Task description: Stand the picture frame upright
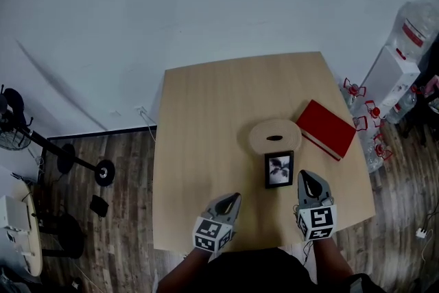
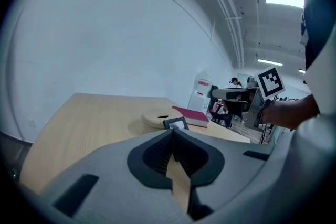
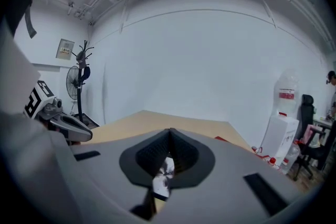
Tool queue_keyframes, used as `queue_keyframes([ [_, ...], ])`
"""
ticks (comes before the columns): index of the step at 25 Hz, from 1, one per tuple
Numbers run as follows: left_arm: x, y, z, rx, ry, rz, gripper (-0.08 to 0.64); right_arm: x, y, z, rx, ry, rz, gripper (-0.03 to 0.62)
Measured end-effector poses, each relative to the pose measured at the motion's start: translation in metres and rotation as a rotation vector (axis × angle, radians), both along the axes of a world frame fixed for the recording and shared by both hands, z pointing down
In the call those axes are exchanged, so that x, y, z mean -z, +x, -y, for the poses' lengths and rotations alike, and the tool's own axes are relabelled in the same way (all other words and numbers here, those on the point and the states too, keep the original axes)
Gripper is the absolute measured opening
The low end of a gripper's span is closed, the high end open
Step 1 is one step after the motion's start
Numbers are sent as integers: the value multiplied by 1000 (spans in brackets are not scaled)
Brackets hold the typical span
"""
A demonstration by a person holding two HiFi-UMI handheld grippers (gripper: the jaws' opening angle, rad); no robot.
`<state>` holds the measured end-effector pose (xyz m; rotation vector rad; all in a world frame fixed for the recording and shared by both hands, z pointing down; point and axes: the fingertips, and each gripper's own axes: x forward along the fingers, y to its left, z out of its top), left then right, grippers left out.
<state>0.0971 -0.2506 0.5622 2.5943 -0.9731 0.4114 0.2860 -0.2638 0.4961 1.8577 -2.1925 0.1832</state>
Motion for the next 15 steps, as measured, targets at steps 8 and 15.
queue_keyframes([
  [8, 3, -4, 2, 12, 6, 1, 5, 3, 12, -7, -31, 0, -15, 9],
  [15, 4, -6, -4, 18, 17, 2, 5, 8, 9, -10, -25, 21, -7, 9],
])
